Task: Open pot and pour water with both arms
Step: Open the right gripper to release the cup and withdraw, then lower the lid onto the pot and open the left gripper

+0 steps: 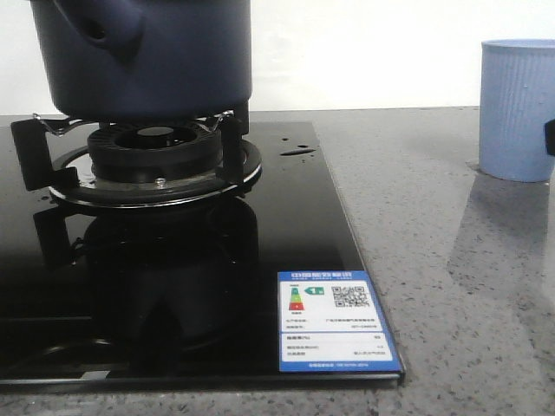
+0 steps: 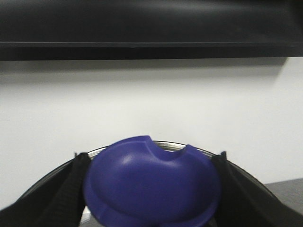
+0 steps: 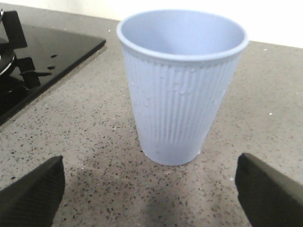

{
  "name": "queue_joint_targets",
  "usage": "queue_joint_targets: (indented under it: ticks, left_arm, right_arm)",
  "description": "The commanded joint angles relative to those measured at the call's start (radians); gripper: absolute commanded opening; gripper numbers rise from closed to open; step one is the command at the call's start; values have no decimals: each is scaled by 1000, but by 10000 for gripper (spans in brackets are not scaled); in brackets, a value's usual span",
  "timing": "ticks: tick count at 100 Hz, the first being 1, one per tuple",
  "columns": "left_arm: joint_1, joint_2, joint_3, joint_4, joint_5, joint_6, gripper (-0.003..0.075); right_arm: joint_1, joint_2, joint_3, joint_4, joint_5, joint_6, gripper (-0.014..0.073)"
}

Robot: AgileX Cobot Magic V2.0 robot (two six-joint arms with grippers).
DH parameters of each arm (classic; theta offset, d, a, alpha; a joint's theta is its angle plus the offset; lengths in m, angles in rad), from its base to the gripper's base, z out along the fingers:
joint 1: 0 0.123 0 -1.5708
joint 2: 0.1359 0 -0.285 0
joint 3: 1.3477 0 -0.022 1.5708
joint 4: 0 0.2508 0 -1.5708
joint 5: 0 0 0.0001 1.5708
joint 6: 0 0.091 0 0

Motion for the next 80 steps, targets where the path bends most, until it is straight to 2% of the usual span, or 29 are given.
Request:
queue_joint_targets:
  ticks: [1, 26, 50, 80]
  left_arm:
    - [-43, -20, -35, 3, -111, -3, 371]
    - [-143, 28, -35, 3, -135, -3, 371]
    - [-248, 104, -35, 17, -204, -3, 371]
    - [-273, 201, -35, 44, -285, -3, 371]
  right_arm:
    - [-9, -63, -9, 27, -26, 11, 661]
    - [-9, -160, -2, 27, 9, 14, 660]
    - [-9, -162, -2, 27, 12, 23, 660]
    - [-9, -162, -2, 27, 10, 23, 661]
